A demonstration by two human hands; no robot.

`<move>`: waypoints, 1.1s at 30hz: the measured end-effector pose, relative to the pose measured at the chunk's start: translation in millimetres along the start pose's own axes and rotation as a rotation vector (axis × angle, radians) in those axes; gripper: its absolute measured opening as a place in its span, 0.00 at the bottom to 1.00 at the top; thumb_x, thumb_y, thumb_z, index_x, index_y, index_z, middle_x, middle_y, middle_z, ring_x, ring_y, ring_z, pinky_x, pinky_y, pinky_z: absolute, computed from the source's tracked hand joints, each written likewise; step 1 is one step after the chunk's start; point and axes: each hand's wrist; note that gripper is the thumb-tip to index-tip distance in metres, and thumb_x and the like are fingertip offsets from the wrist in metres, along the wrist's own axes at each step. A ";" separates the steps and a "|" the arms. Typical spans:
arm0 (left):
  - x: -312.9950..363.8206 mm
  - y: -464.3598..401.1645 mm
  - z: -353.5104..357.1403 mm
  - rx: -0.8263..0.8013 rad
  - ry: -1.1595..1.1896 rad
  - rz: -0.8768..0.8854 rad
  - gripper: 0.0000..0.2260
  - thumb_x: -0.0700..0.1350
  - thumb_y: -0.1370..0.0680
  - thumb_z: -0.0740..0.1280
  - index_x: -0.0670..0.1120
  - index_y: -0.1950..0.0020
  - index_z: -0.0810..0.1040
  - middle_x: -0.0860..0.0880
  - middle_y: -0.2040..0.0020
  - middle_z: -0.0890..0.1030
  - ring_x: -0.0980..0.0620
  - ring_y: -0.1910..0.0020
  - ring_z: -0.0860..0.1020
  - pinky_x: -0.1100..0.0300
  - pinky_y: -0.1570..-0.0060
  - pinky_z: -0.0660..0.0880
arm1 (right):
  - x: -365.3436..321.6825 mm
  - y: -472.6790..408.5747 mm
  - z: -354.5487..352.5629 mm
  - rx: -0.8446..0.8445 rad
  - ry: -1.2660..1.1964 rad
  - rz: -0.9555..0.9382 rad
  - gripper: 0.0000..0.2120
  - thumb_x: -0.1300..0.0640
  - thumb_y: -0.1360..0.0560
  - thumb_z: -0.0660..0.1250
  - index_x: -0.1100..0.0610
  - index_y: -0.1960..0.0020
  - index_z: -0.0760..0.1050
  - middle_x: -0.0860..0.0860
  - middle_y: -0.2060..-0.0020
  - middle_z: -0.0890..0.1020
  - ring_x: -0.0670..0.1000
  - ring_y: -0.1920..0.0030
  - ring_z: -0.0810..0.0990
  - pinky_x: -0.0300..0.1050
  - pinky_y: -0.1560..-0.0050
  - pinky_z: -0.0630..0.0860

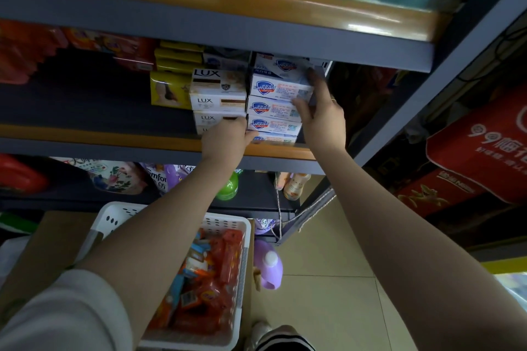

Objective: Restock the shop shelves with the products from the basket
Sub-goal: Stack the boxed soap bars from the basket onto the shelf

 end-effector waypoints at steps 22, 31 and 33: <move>5.9 -5.4 1.6 -0.011 -0.029 -0.091 0.18 0.53 0.21 0.59 0.40 0.58 0.78 0.46 0.68 0.71 0.49 0.68 0.70 0.61 0.77 0.55 | 26.8 2.3 11.3 -0.319 -0.204 0.248 0.29 0.59 0.27 0.69 0.55 0.29 0.60 0.50 0.39 0.78 0.49 0.41 0.77 0.42 0.46 0.75; 3.4 -3.5 2.3 -0.006 -0.039 -0.089 0.18 0.54 0.22 0.60 0.40 0.53 0.79 0.45 0.65 0.74 0.50 0.67 0.69 0.58 0.70 0.62 | 30.9 3.5 11.7 -0.301 -0.162 0.207 0.29 0.59 0.27 0.69 0.56 0.31 0.61 0.52 0.40 0.78 0.50 0.44 0.78 0.47 0.45 0.77; 3.4 -2.2 0.8 -0.011 -0.030 -0.082 0.17 0.54 0.21 0.59 0.41 0.52 0.79 0.43 0.61 0.79 0.50 0.67 0.69 0.58 0.70 0.62 | 30.3 4.4 10.3 -0.336 -0.169 0.216 0.29 0.59 0.27 0.69 0.56 0.30 0.60 0.52 0.39 0.77 0.51 0.41 0.77 0.52 0.42 0.77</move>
Point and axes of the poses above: each hand's wrist, its own y-axis away from the middle knuckle, its own z-axis out of the palm, x = y × z
